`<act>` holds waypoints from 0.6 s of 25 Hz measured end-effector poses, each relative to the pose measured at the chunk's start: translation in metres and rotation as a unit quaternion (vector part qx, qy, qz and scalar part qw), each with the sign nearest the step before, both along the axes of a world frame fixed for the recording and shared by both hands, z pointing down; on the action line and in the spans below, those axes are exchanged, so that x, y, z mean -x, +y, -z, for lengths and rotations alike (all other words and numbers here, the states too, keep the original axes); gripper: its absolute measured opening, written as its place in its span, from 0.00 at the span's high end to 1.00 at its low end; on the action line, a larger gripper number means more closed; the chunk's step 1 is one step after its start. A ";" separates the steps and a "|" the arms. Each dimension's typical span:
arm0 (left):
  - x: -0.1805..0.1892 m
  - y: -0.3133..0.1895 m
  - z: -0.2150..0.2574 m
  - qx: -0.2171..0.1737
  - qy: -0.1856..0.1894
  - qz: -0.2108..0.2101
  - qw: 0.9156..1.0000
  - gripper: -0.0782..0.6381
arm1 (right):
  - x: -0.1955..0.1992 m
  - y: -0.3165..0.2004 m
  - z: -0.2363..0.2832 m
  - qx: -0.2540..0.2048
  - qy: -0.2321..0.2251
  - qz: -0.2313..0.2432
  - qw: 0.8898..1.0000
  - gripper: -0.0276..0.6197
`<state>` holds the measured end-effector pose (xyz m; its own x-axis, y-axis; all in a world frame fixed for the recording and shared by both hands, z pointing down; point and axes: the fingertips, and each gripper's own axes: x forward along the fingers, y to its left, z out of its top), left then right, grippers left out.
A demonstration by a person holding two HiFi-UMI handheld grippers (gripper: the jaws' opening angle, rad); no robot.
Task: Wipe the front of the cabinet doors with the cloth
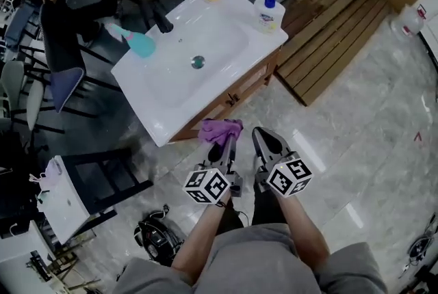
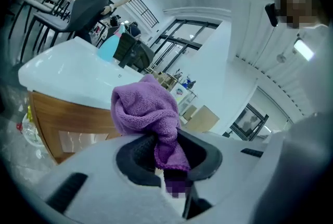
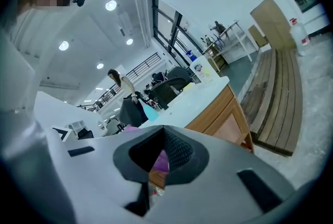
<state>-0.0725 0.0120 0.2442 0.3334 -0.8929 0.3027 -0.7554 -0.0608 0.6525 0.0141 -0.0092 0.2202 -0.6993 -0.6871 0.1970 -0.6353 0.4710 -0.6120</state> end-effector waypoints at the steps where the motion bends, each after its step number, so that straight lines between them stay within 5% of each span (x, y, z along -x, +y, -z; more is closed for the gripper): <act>1: 0.001 0.000 0.012 -0.008 -0.003 -0.001 1.000 0.78 | 0.000 0.000 0.011 -0.007 0.000 0.000 1.000 0.94; 15: 0.023 0.010 0.153 -0.114 -0.087 -0.040 0.989 0.78 | 0.038 0.015 0.145 -0.099 -0.001 0.024 0.995 0.94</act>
